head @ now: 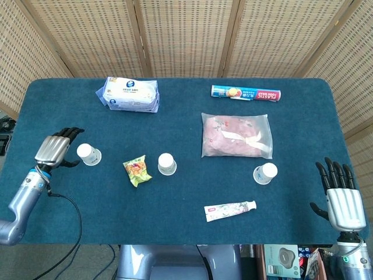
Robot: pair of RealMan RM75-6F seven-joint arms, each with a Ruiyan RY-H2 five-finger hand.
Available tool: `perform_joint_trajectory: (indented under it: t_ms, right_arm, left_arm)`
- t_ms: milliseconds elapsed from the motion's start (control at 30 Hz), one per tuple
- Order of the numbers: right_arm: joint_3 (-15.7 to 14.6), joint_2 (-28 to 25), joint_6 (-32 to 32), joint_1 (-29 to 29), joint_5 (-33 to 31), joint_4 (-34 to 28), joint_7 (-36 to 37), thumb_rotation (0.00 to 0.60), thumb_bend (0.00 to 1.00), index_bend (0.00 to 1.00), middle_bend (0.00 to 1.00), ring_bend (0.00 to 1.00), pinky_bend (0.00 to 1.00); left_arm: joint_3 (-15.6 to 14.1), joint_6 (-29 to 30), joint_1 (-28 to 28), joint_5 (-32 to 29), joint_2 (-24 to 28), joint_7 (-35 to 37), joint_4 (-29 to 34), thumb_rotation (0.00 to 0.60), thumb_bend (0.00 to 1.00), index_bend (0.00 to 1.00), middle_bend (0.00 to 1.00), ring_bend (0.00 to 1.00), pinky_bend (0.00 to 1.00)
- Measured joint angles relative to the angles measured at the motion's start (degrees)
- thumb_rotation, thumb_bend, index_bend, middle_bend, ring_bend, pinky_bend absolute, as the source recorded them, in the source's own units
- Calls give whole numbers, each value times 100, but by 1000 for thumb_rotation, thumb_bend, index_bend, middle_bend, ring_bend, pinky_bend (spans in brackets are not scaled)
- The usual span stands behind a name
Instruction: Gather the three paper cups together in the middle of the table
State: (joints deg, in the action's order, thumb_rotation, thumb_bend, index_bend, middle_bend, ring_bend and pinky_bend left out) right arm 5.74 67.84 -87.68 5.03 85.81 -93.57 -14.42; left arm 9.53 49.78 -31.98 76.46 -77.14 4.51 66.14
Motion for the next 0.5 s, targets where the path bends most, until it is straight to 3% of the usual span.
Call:
perform_joint_trajectory:
  t_ms: [500]
  right_arm:
    - [19, -36, 5, -13, -65, -18, 60, 600, 0, 0, 0, 0, 0]
  left_arm:
    - [24, -222, -243, -487, -328, -385, -146, 600, 230, 385, 324, 294, 425]
